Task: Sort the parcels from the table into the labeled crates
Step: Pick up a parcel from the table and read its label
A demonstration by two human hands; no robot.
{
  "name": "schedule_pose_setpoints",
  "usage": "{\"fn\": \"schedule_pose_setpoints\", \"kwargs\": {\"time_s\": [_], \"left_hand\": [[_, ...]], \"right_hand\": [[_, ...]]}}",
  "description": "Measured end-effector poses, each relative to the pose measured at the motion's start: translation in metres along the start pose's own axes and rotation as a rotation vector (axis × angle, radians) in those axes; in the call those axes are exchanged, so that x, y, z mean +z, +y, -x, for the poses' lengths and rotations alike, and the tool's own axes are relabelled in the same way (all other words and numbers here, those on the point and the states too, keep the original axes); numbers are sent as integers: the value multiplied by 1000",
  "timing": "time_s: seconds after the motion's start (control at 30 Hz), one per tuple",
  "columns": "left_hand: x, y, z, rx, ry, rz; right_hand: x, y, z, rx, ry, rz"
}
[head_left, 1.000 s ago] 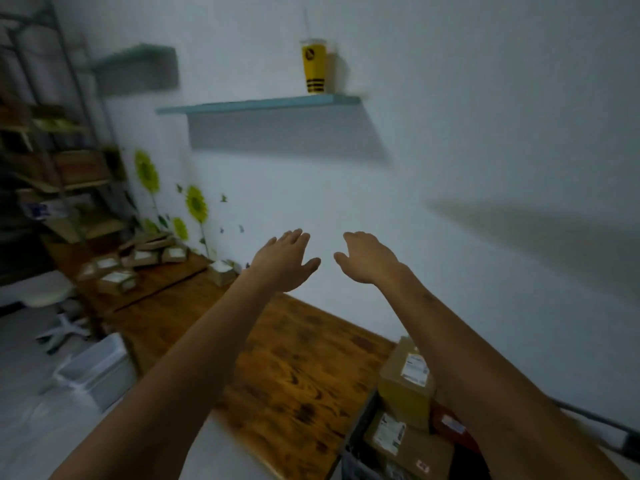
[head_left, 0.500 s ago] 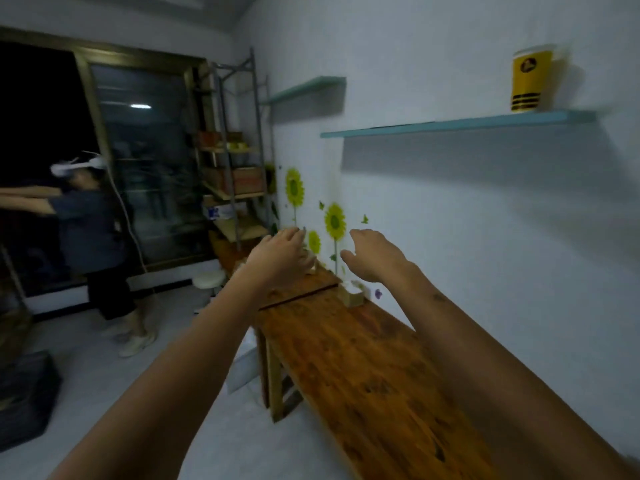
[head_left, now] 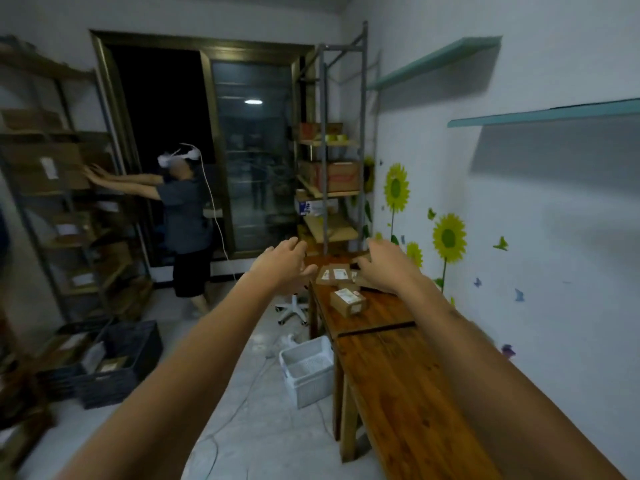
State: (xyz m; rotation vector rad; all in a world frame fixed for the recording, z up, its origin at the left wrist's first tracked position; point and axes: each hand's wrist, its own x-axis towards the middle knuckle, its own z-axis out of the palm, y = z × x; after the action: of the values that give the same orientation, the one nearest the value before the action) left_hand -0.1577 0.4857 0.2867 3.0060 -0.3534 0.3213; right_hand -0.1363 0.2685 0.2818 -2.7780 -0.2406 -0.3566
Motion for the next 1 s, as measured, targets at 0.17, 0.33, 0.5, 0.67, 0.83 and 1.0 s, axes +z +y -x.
{"fn": "schedule_pose_setpoints", "kwargs": {"time_s": [0.17,0.33,0.5,0.67,0.83,1.0], "left_hand": [[38,-49,-84,-51,-34,13],[91,-109,-181,-25,-33,75],[138,-164,-304,13,-80,114],[166,-180,-410,69,-176,119],[213,-156,-504,185,-228,94],[266,-100,-590,375,-275,108]], "right_hand": [[47,-6,-92,2,-37,-4],[109,2,-190,21,-44,3],[158,19,-302,132,-68,23],[174,48,-369,256,-40,-24],[200,117,-421,442,-30,-35],[216,211,-440,594,-22,10]]}}
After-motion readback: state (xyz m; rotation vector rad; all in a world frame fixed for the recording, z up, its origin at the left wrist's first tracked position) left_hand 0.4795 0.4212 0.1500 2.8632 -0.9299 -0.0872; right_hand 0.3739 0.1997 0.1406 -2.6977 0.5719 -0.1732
